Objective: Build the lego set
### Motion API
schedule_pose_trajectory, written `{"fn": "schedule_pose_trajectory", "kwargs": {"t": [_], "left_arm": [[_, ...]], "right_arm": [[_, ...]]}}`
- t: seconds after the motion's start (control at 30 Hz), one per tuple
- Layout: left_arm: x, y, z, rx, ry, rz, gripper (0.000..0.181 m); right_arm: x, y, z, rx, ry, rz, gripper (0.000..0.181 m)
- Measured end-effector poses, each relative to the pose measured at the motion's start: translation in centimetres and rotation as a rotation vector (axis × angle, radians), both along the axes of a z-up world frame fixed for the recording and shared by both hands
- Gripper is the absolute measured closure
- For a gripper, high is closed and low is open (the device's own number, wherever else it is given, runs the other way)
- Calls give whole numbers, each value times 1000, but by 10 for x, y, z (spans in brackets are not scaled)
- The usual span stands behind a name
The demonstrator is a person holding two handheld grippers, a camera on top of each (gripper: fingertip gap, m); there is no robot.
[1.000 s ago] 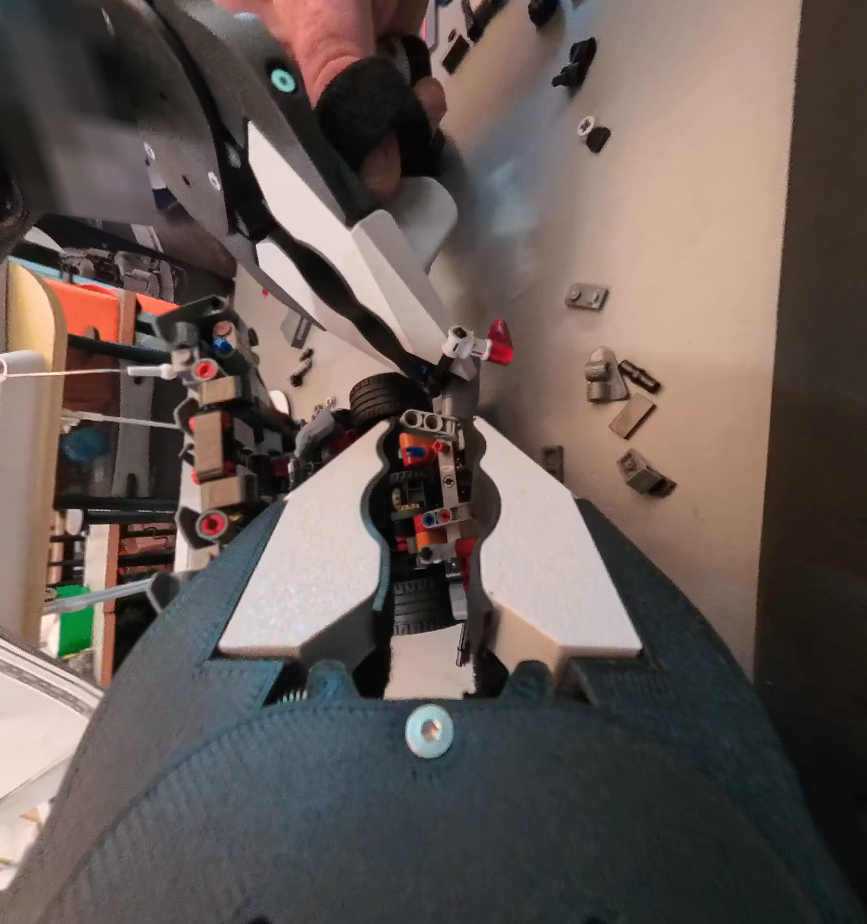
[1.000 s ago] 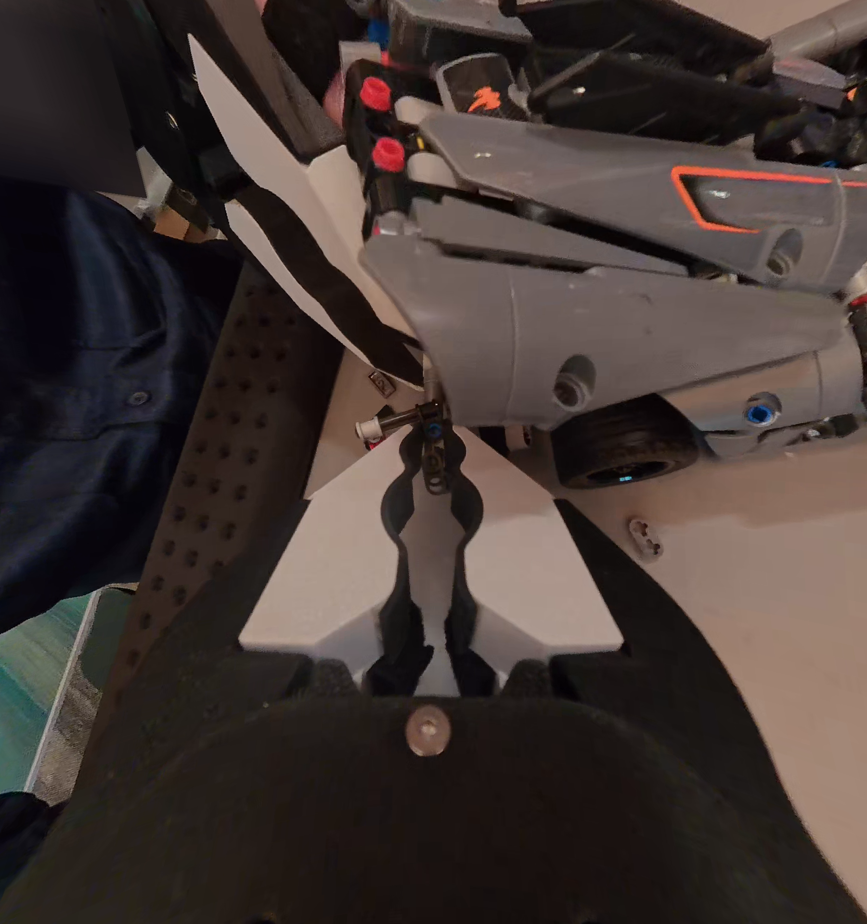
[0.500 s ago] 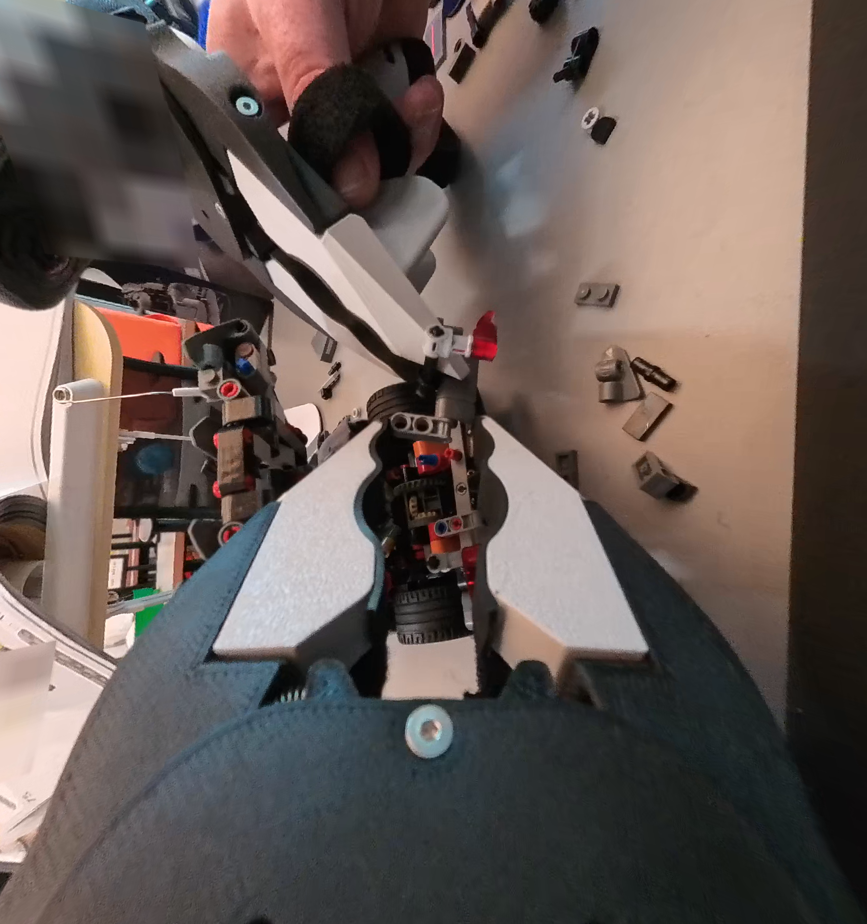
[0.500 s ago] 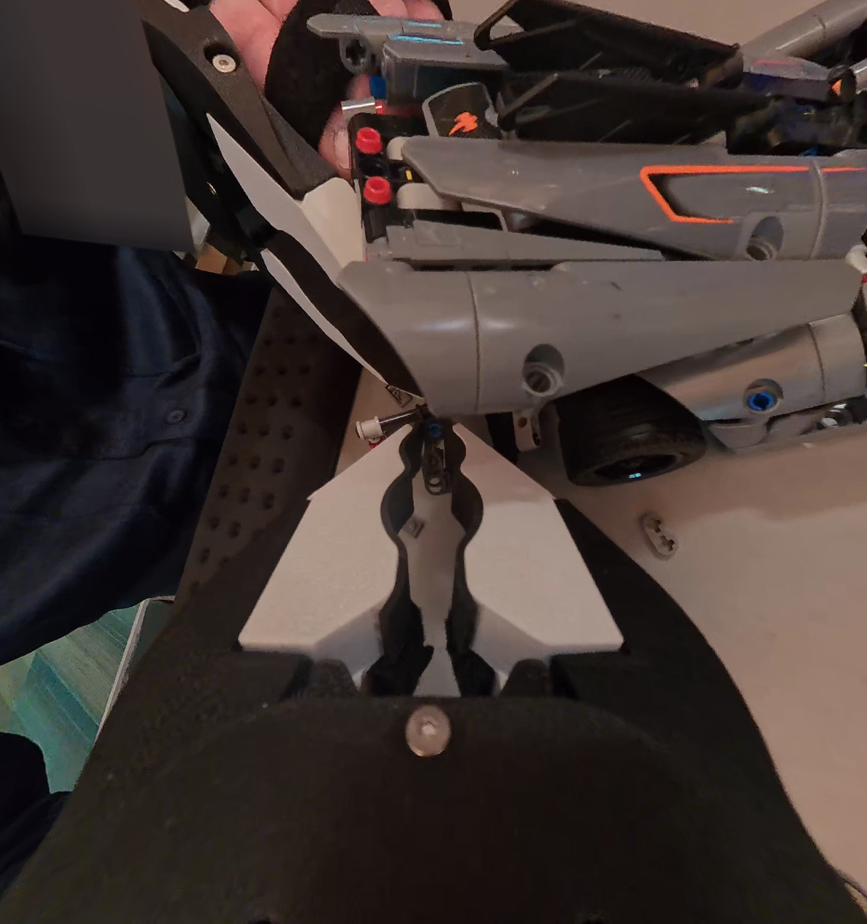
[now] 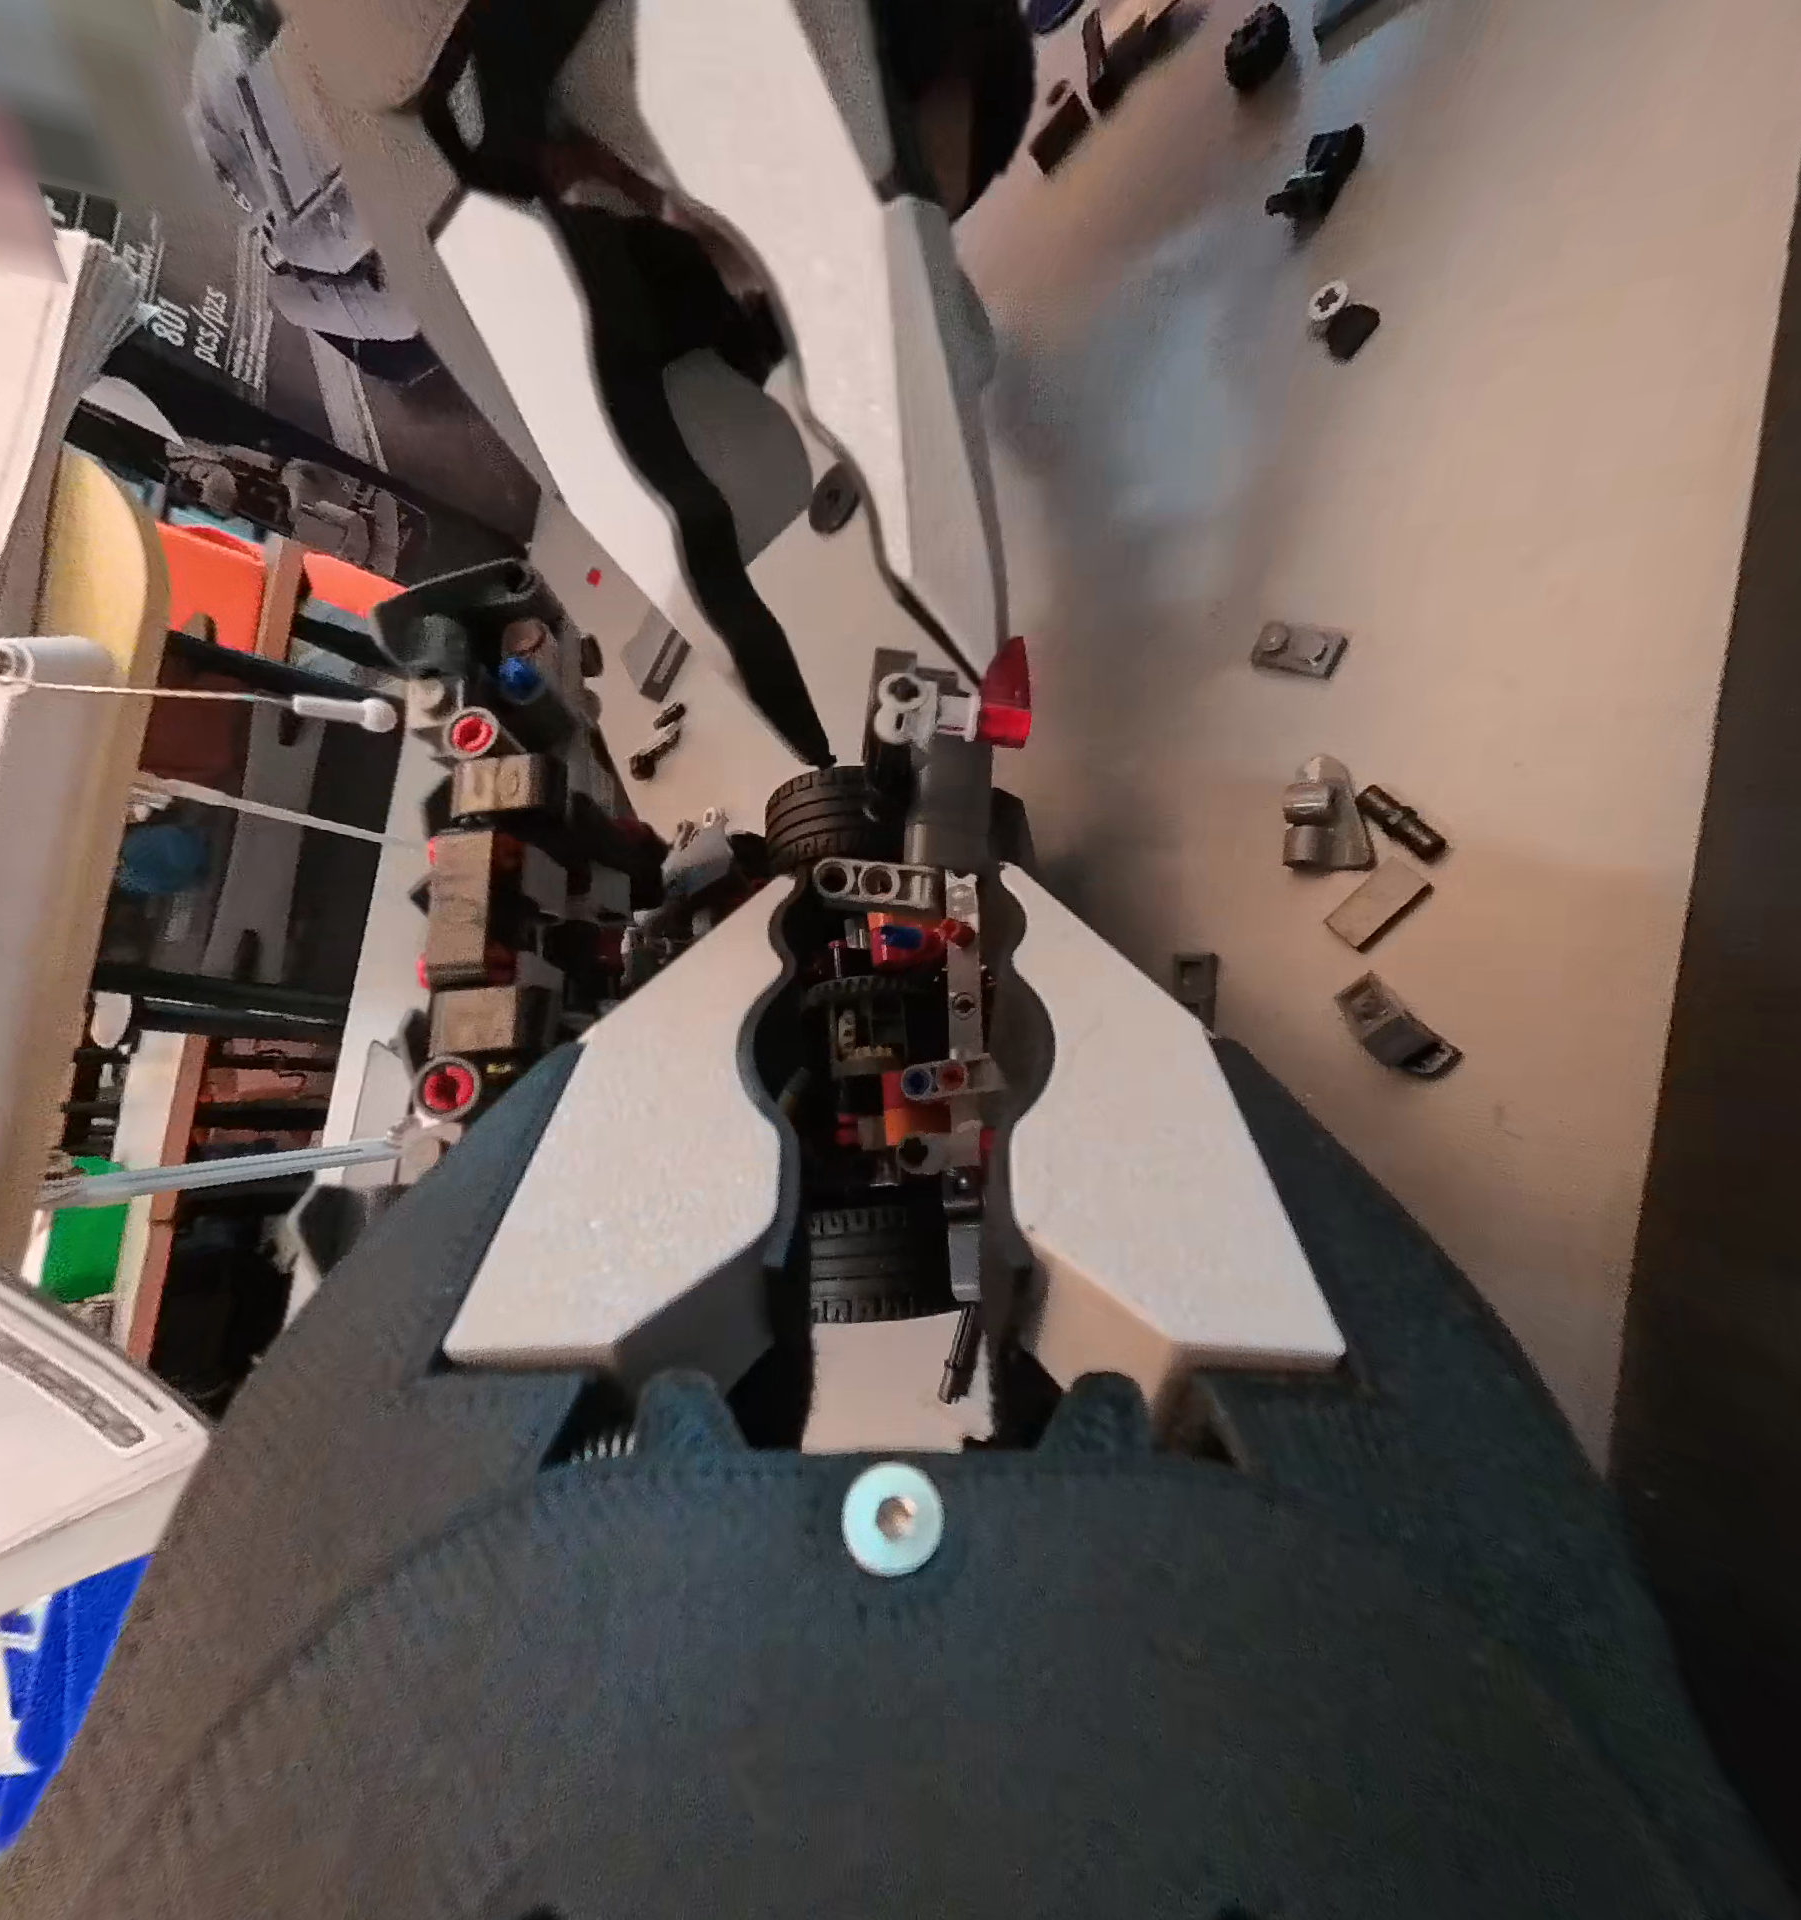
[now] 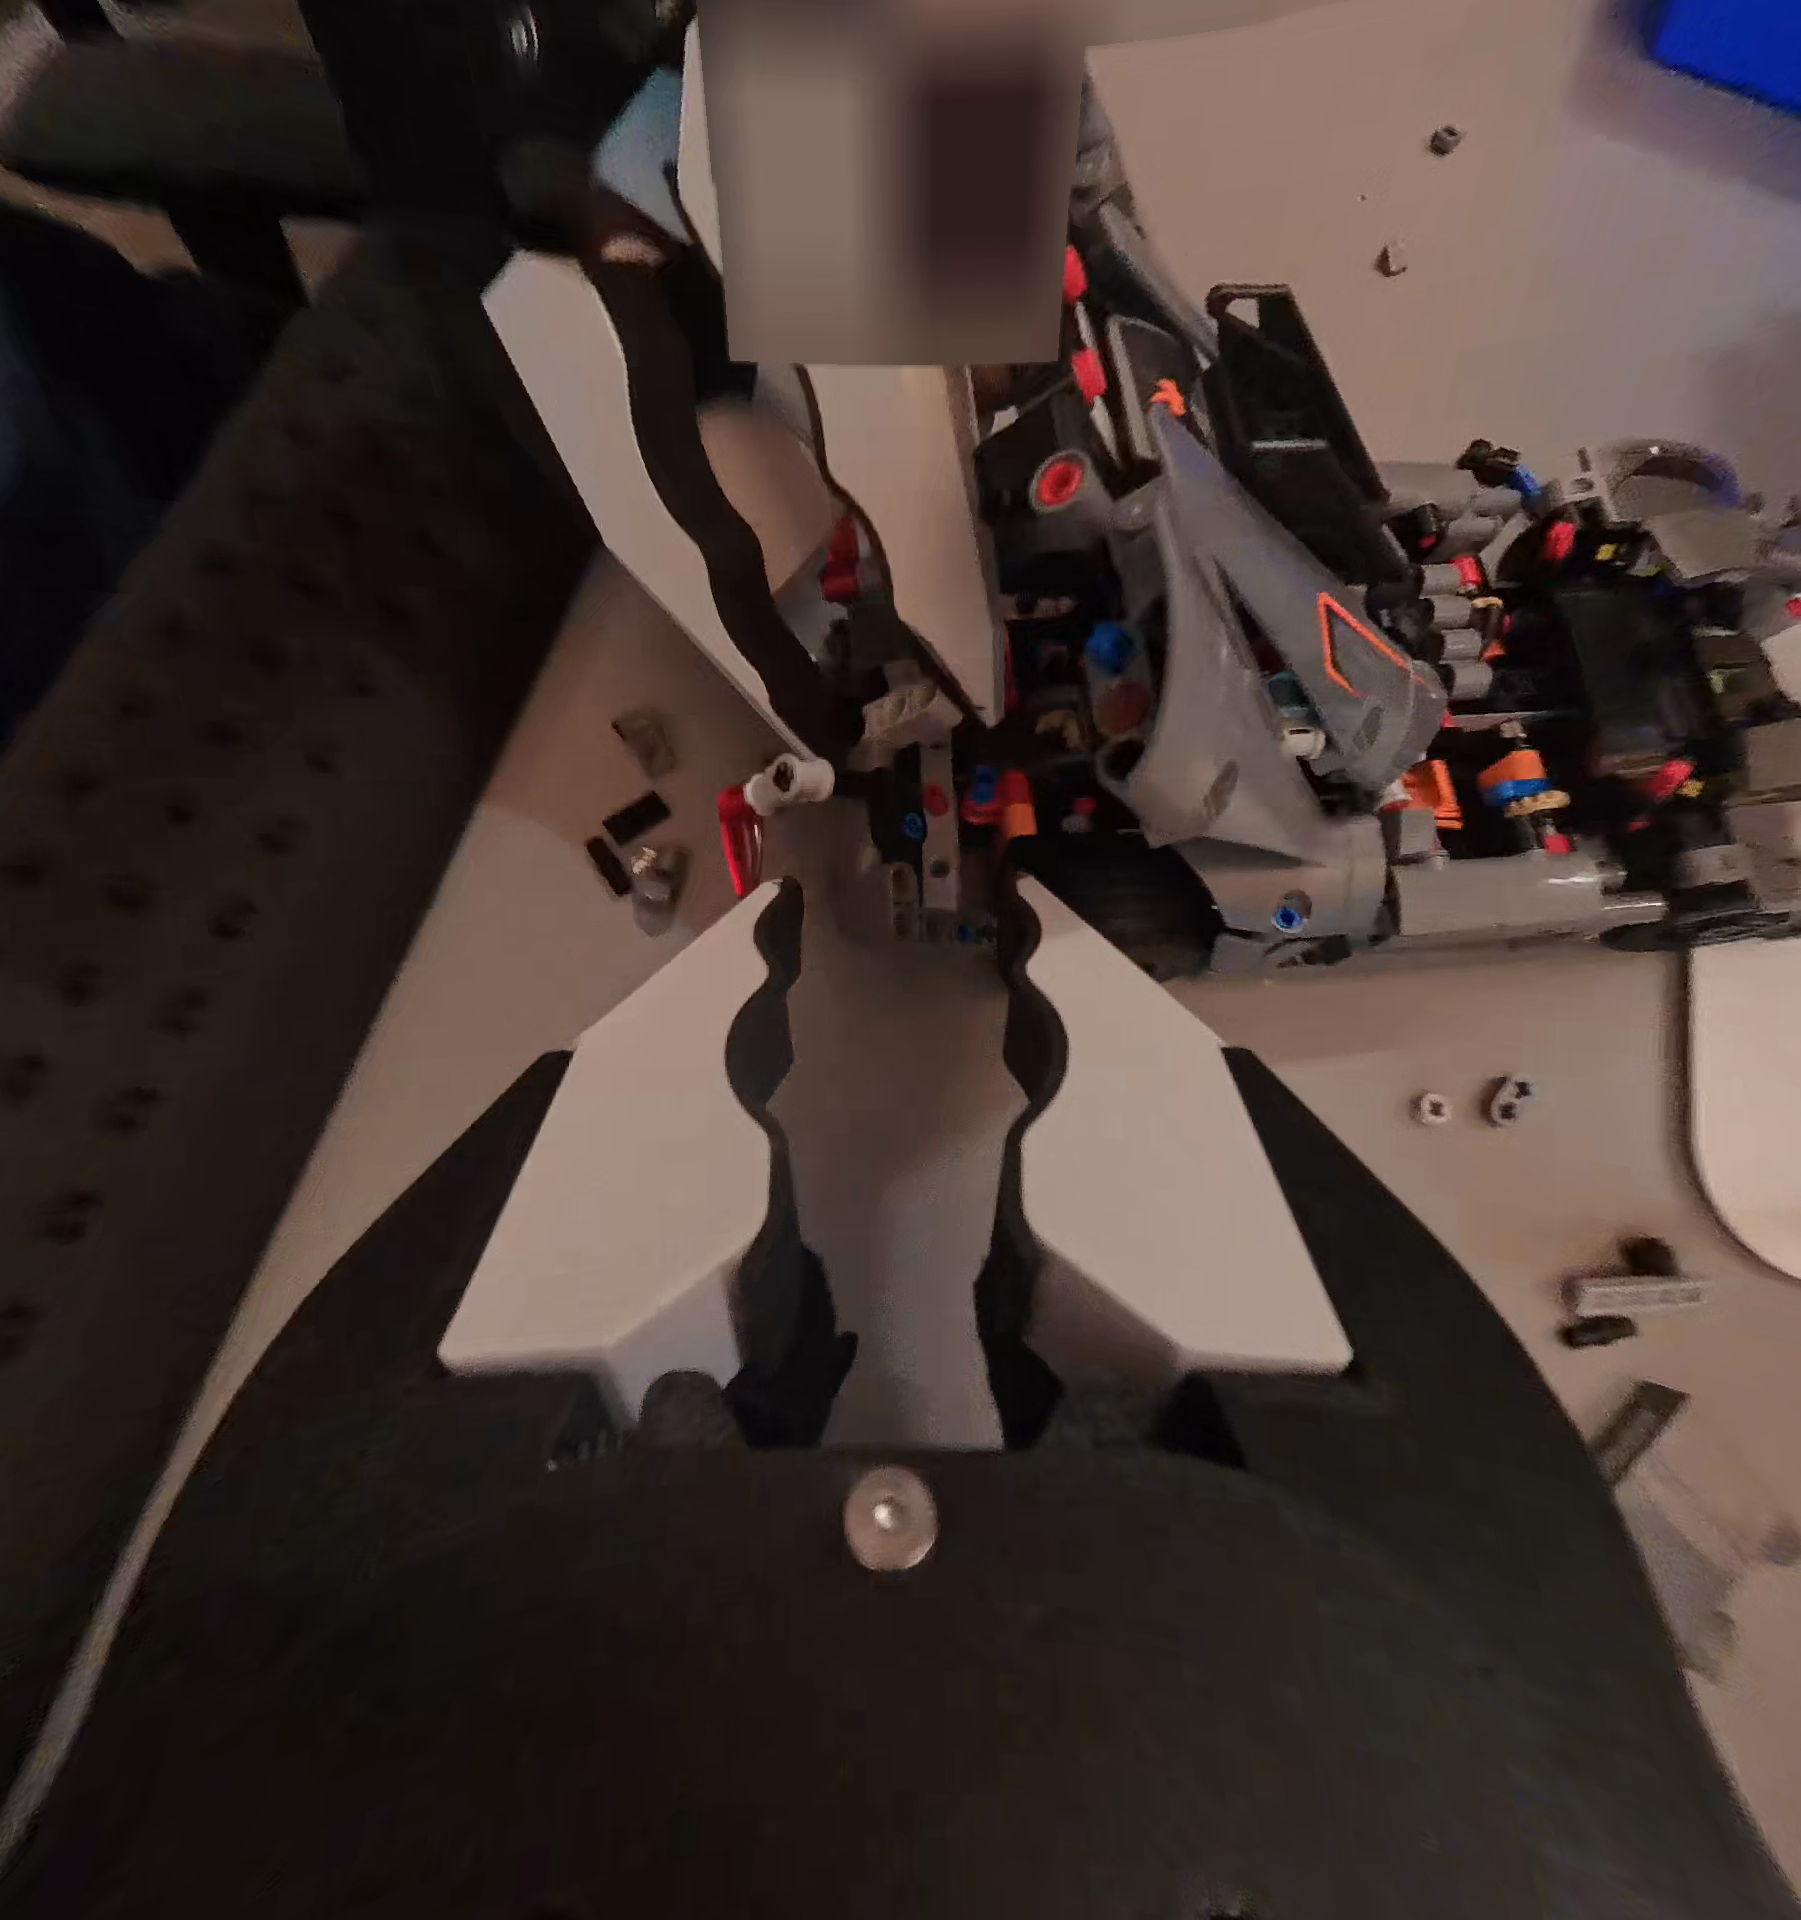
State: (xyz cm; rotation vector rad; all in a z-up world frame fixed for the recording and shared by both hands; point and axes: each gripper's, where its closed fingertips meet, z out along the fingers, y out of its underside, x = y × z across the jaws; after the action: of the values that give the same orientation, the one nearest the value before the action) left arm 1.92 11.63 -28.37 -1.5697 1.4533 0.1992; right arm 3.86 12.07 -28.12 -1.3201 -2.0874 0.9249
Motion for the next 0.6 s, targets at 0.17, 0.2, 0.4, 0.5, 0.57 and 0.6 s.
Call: {"fn": "schedule_pose_trajectory", "kwargs": {"t": [0.17, 0.2, 0.4, 0.5, 0.57, 0.6], "left_arm": [[-1, 1, 0, -38, -31, 15, 153], [-1, 1, 0, -47, -41, 14, 153], [-6, 4, -5, -99, -67, 42, 153], [-3, 3, -5, -101, -72, 28, 153], [-2, 2, -3, -122, -99, 24, 153], [-2, 2, -3, -126, -103, 27, 153]], "right_arm": [[-2, 3, -6, 192, 20, 1, 153], [-2, 4, -6, 228, 25, 2, 152], [-7, 6, -8, 460, 44, 29, 156], [-3, 9, -12, 474, 28, 32, 158], [-3, 8, -11, 457, 44, 37, 159], [-3, 9, -11, 457, 49, 30, 157]]}}
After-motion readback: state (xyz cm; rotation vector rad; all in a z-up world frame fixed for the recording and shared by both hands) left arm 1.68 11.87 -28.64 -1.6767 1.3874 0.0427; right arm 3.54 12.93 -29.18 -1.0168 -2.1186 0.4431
